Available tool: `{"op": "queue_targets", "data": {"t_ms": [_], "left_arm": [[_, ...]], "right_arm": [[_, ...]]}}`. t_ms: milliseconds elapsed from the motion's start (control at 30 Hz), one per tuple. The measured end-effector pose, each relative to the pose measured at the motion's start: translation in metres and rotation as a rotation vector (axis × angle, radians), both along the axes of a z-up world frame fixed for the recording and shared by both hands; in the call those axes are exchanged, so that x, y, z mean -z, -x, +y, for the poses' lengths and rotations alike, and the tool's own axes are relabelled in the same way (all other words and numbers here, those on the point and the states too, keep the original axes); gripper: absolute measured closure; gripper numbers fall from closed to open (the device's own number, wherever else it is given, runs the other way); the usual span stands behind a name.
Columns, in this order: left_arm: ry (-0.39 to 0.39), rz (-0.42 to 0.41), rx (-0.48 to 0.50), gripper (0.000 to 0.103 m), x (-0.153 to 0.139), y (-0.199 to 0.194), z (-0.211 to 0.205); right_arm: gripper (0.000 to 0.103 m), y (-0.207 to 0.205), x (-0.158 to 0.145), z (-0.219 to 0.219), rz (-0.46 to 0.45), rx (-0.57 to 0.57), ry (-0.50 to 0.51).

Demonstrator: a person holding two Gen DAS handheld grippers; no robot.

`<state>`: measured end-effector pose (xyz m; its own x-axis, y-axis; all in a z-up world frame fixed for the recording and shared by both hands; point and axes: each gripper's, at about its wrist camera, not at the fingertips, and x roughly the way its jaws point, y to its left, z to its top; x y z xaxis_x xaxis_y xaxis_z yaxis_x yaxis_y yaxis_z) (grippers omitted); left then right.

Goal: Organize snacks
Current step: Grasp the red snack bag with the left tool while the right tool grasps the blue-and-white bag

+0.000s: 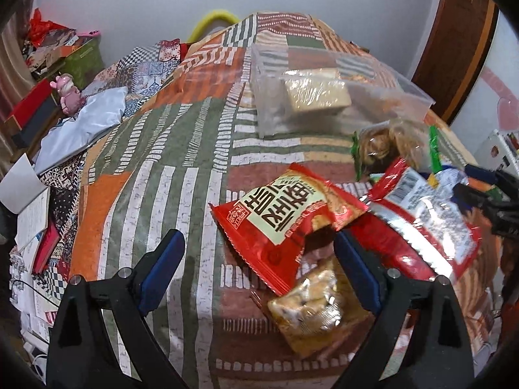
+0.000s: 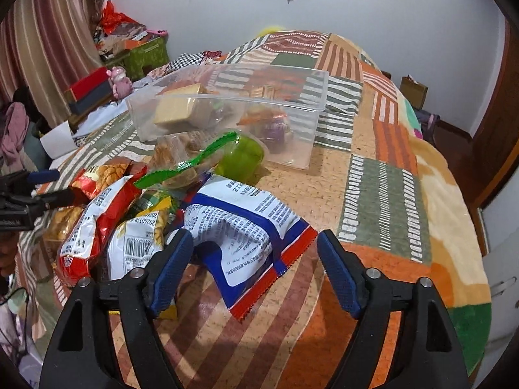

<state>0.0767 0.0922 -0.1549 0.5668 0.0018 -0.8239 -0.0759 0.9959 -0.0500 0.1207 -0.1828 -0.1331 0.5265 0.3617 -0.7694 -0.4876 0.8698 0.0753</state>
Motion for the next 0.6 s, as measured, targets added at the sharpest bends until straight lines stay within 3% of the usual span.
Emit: {"op": "queue_targets", "data": {"t_ms": [367, 600], "left_arm": [[-0.049, 0.024, 0.038, 0.009, 0.014, -0.039, -0.011], [0.001, 0.042, 0.029, 0.009, 0.025, -0.060, -0.004]], "right_arm": [[0.021, -0.014, 0.004, 0.007, 0.035, -0.071, -0.008], [0.019, -0.019, 0.007, 0.007, 0.051, -0.136, -0.005]]}}
